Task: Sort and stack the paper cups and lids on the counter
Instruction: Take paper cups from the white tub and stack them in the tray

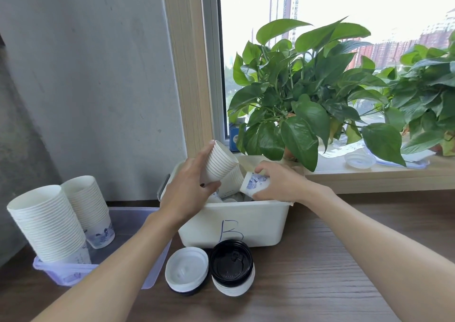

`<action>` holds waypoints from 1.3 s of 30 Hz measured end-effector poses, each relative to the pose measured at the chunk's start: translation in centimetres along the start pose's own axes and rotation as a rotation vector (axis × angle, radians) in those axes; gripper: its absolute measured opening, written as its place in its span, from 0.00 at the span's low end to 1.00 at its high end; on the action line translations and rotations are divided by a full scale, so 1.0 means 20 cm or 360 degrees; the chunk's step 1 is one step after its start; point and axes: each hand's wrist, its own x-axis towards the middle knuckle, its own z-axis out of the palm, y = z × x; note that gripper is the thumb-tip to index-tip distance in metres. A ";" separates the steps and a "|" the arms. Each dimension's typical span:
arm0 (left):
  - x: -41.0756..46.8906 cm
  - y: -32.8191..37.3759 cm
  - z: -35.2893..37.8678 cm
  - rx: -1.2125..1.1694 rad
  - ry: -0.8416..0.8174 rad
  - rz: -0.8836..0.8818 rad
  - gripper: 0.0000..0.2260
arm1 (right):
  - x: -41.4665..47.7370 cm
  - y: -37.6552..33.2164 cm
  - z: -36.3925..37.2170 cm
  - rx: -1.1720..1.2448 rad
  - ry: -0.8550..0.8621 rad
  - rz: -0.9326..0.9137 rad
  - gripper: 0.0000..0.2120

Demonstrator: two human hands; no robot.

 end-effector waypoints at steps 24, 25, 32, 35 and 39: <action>0.03 -0.05 0.01 -0.0057 -0.0092 0.0144 0.43 | 0.00 -0.18 -0.08 0.0989 0.0470 -0.0332 0.38; 0.04 -0.05 0.01 -0.0052 -0.0110 0.0158 0.43 | 0.01 -0.18 -0.06 0.1034 0.0466 -0.0315 0.37; 0.04 -0.07 0.03 -0.0129 -0.0119 0.0177 0.43 | 0.03 -0.25 0.01 0.0939 0.0247 -0.0427 0.35; 0.04 -0.07 0.03 -0.0134 -0.0075 0.0198 0.44 | 0.04 -0.27 0.04 0.1245 0.0294 -0.0358 0.26; 0.03 -0.06 0.02 -0.0169 -0.0074 0.0162 0.44 | 0.05 -0.27 0.06 0.1264 0.0205 -0.0326 0.25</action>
